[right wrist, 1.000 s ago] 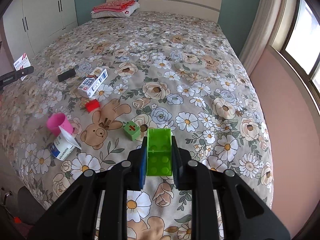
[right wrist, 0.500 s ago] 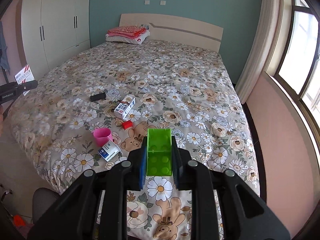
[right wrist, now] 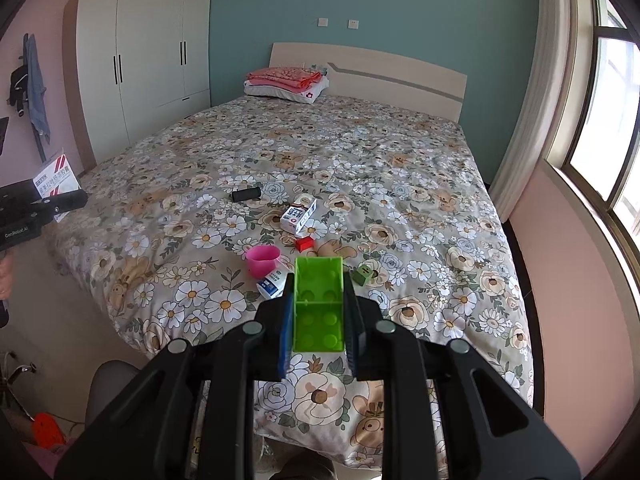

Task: Collect trash
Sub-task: 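Carry the white box and green block toward the trash bin, then open left tool over the bin while right tool releases the green block, then move both tools back toward the items on the bed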

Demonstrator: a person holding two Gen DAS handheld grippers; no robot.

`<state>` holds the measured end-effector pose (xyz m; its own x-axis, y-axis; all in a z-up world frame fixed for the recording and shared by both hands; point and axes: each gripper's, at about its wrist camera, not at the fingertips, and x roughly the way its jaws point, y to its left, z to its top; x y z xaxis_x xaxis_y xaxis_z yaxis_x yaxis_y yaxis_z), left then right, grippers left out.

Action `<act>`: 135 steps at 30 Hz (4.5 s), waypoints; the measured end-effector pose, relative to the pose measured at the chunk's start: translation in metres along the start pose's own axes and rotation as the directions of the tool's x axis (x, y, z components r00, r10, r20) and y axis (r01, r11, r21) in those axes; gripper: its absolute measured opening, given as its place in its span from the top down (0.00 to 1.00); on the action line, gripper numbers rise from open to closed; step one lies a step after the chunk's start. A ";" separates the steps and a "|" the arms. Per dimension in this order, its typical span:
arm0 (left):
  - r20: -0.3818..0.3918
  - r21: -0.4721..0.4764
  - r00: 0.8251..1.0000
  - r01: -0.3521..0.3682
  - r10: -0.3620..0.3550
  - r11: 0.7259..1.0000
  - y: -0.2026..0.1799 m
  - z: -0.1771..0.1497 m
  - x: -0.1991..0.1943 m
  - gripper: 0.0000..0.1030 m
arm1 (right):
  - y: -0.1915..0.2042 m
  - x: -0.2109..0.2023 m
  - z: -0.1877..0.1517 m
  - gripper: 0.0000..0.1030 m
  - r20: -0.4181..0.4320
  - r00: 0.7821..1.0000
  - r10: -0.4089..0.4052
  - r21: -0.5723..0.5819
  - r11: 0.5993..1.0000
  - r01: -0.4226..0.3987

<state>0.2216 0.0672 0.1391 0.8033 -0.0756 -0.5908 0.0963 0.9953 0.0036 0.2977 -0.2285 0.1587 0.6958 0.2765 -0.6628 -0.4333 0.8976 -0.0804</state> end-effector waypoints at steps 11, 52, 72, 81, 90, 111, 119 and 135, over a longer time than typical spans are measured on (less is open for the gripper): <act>-0.066 0.015 0.997 0.048 -0.047 0.999 -0.013 -0.067 -0.009 0.57 | 0.034 0.004 -0.056 0.78 -0.049 0.997 0.062 -0.015 0.998 -0.062; -0.693 -0.001 0.709 0.179 -0.130 0.984 -0.069 -0.352 0.187 0.57 | 0.176 0.211 -0.333 0.78 -0.621 0.754 0.214 -0.063 0.945 -0.320; -0.810 -0.172 0.545 0.136 -0.219 0.976 -0.084 -0.435 0.281 0.57 | 0.201 0.308 -0.408 0.78 -0.765 0.561 0.316 0.187 0.943 -0.276; -0.826 -0.228 0.505 0.107 -0.251 0.968 -0.079 -0.458 0.307 0.56 | 0.199 0.331 -0.432 0.78 -0.790 0.532 0.305 0.213 0.950 -0.228; -0.816 -0.265 0.511 0.083 -0.270 0.961 -0.077 -0.464 0.318 0.45 | 0.196 0.328 -0.429 0.52 -0.773 0.558 0.300 0.214 0.953 -0.216; -0.807 -0.252 0.521 0.120 -0.277 0.960 -0.077 -0.452 0.308 0.41 | 0.193 0.319 -0.423 0.49 -0.752 0.585 0.305 0.196 0.950 -0.243; -0.742 -0.188 0.600 0.238 -0.297 0.953 -0.081 -0.417 0.262 0.31 | 0.180 0.275 -0.395 0.49 -0.712 0.628 0.315 0.175 0.945 -0.277; -0.453 -0.105 0.834 0.300 -0.314 0.948 -0.040 -0.274 0.149 0.15 | 0.112 0.158 -0.265 0.43 -0.471 0.834 0.287 0.194 0.956 -0.219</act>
<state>0.1764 0.0330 -0.1701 0.3738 -0.3485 -0.8595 0.2709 0.9273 -0.2582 0.2074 -0.1752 -0.1526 0.1866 0.3265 -0.9266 -0.4557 0.8643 0.2128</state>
